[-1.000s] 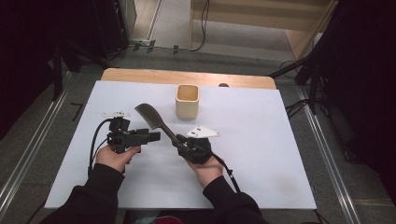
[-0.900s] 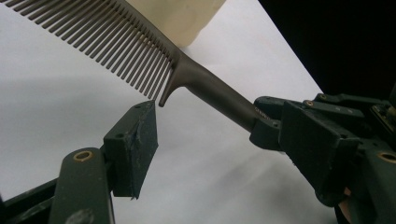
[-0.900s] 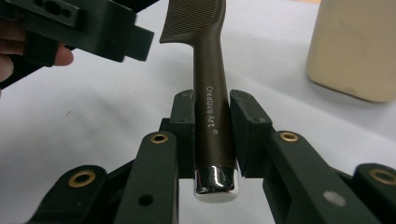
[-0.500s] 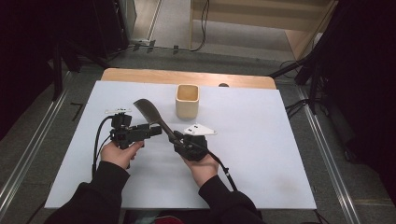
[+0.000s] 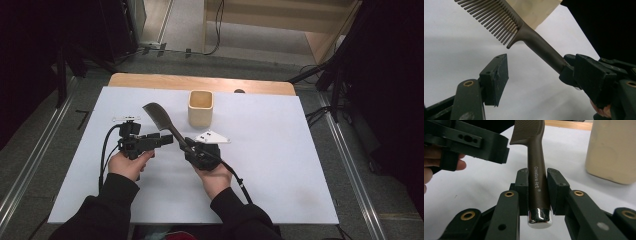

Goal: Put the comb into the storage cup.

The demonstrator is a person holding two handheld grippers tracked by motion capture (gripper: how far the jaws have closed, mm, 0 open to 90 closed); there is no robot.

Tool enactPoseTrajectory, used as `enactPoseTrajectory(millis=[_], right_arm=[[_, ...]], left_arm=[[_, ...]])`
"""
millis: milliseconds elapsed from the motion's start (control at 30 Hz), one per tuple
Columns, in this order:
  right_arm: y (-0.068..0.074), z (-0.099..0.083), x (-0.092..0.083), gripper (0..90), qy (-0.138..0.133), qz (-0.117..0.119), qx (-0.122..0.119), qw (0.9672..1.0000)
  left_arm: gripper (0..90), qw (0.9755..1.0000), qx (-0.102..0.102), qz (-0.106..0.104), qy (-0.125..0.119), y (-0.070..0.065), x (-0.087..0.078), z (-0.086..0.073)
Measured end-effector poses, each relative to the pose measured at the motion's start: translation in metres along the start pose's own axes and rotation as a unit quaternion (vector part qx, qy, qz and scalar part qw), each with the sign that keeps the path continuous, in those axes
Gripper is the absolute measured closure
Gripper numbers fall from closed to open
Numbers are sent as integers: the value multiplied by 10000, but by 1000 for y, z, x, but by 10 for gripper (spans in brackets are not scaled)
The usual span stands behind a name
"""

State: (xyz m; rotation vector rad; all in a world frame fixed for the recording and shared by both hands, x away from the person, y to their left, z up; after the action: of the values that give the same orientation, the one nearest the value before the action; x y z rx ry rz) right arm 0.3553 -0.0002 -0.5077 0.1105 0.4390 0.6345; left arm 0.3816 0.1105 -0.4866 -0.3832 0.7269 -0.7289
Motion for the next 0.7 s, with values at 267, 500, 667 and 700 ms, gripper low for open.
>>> enactPoseTrajectory(millis=[267,500,667,700], right_arm=[[8,4,5,704,-47,6,-42,10000],[9,5,7,704,-99,-26,37,9999],[12,7,9,704,-165,-17,52,9998],[13,7,9,704,-177,-18,62,9998]], left_arm=[[297,9996,-228,16,-172,3,8,7],[320,9992,-249,156,-274,4,13,11],[331,9994,-245,177,-193,5,17,9],[330,9993,-251,174,-204,5,18,9]])
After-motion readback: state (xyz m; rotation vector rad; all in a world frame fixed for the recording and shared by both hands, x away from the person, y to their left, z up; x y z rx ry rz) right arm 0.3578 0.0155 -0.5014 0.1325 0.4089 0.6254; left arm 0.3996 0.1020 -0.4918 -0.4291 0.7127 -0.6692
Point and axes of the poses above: each handheld gripper's, and its own axes: x roughly forward along the jaws, z roughly out of its top, y roughly to its left, the point moved 9 cm from there along x, roughly forward along the jaws, and after that the axes turned 6 degrees about -y, right-handed, at the moved point
